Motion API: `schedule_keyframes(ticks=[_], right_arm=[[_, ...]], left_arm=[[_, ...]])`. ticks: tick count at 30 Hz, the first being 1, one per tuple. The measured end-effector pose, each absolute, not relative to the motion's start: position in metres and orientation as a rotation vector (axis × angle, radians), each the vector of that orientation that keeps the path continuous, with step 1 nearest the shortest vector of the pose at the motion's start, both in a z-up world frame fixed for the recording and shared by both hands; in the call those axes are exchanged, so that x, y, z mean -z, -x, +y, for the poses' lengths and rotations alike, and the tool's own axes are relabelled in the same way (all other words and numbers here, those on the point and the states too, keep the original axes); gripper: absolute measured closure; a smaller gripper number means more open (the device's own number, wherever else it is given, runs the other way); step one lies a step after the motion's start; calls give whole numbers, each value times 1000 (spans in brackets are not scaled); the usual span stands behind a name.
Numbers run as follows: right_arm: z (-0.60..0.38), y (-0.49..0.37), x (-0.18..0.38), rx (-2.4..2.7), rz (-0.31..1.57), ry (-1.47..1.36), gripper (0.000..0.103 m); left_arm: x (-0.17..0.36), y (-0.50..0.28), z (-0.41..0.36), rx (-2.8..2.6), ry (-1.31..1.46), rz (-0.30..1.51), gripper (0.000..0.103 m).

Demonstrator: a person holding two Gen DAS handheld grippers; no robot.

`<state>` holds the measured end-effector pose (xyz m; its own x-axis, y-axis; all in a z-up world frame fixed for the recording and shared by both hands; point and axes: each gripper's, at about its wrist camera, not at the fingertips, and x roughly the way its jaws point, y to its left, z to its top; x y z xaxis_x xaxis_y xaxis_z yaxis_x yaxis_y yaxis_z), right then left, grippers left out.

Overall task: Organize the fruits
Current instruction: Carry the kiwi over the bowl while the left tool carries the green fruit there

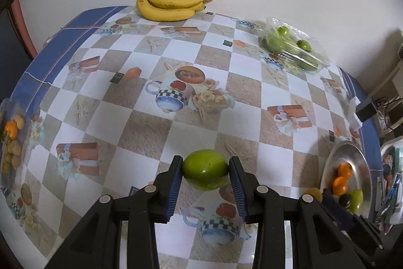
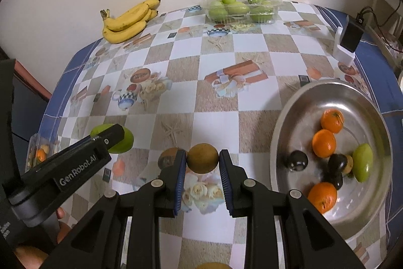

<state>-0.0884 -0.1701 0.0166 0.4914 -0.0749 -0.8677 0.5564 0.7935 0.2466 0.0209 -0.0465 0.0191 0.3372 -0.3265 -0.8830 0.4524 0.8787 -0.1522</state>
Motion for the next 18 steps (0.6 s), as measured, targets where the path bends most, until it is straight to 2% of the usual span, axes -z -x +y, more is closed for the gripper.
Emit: schedule_keyframes(ticks=[18], right_arm=[[-197,130,-12,492,1007,-641,75]], left_arm=[[-27,31,-86,630,-197,1107,63]])
